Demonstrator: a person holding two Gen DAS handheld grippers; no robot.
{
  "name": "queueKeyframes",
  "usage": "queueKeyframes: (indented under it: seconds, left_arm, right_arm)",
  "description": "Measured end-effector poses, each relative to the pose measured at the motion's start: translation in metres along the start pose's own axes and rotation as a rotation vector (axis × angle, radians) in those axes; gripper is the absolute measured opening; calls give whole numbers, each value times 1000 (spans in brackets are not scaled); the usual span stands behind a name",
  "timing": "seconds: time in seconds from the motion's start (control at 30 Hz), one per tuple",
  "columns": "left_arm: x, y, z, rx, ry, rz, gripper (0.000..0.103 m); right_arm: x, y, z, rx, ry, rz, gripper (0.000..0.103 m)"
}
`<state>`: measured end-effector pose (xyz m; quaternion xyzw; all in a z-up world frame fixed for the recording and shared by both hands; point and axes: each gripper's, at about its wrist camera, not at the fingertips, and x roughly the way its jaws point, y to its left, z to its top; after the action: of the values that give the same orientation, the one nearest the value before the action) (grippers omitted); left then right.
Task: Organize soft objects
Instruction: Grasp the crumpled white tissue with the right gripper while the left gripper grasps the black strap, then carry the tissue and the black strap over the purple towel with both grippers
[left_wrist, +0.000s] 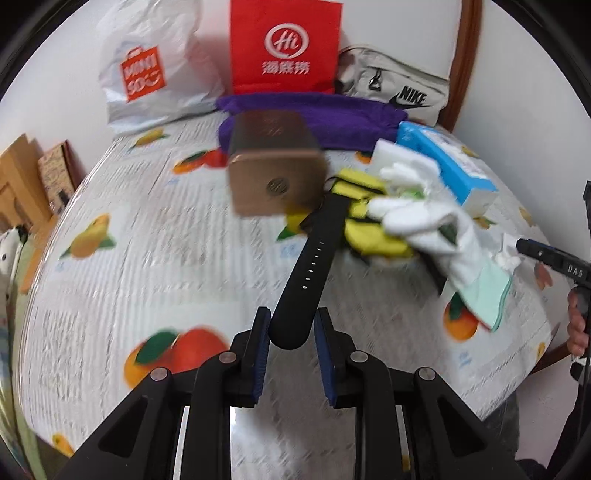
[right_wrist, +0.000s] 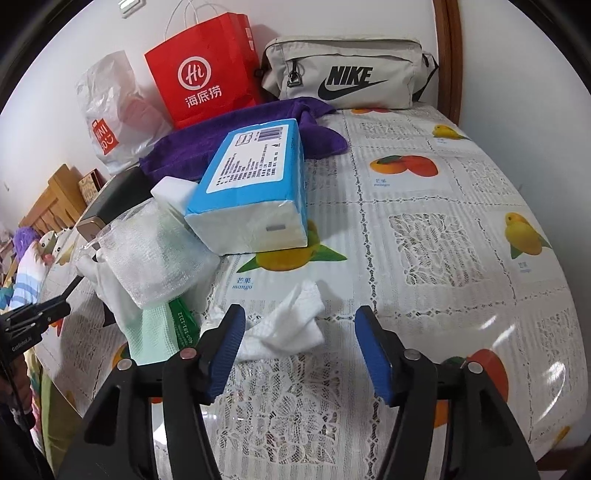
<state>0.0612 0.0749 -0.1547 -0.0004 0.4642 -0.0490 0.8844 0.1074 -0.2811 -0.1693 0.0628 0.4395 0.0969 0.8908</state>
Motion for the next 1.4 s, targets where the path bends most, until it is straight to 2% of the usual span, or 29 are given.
queueKeyframes:
  seconds: [0.17, 0.2, 0.23, 0.3, 0.37, 0.43, 0.53, 0.57, 0.6, 0.67, 0.87, 1.0, 1.1, 1.13, 1.17, 1.23, 1.3, 1.33, 1.4]
  left_arm:
    - [3, 11, -12, -25, 27, 25, 23]
    - [4, 11, -12, -27, 23, 20, 26]
    - [7, 11, -10, -29, 23, 20, 30]
    - [10, 8, -6, -22, 15, 24, 54]
    - [14, 3, -1, 1, 3, 37, 61]
    - [22, -1, 4, 20, 4, 49, 61]
    - [34, -6, 11, 37, 2, 73, 61]
    - [35, -8, 13, 44, -10, 73, 55]
    - [36, -9, 15, 51, -20, 57, 35]
    - [37, -13, 19, 75, -18, 39, 21]
    - [37, -11, 20, 59, -21, 28, 21]
    - [40, -12, 21, 47, -29, 12, 28]
    - [41, -14, 23, 48, -37, 25, 28]
    - [41, -13, 23, 46, -36, 22, 26]
    - [41, -12, 24, 47, -38, 24, 20]
    - [41, -9, 25, 38, -32, 13, 20]
    - [40, -10, 26, 37, -25, 15, 20]
    - [39, -10, 26, 36, -23, 17, 20]
    - [35, -9, 25, 23, -25, 12, 20]
  right_arm:
    - [0, 2, -4, -4, 9, 8, 62]
    - [1, 3, -4, -6, 10, 11, 62]
    - [1, 5, -4, -9, 12, 15, 62]
    - [1, 7, -4, -17, 15, 15, 63]
    - [2, 10, -4, -31, 19, 12, 65]
    - [1, 11, -7, -46, 19, 5, 73]
    - [2, 11, -11, -56, 15, 6, 79]
    - [4, 12, -12, -56, 19, 12, 79]
    - [5, 12, -13, -55, 25, 18, 80]
    - [10, 15, -13, -62, 39, 23, 80]
    - [24, 30, -10, -92, 48, 21, 85]
    - [32, 42, -11, -139, 46, -9, 85]
    - [35, 50, -15, -189, 41, -63, 78]
    - [33, 51, -17, -203, 34, -79, 75]
    - [32, 51, -18, -205, 30, -74, 72]
    - [29, 49, -19, -198, 17, -84, 53]
    - [26, 44, -20, -188, 14, -83, 44]
    - [25, 43, -20, -187, 13, -85, 32]
    - [24, 37, -17, -172, 15, -86, 27]
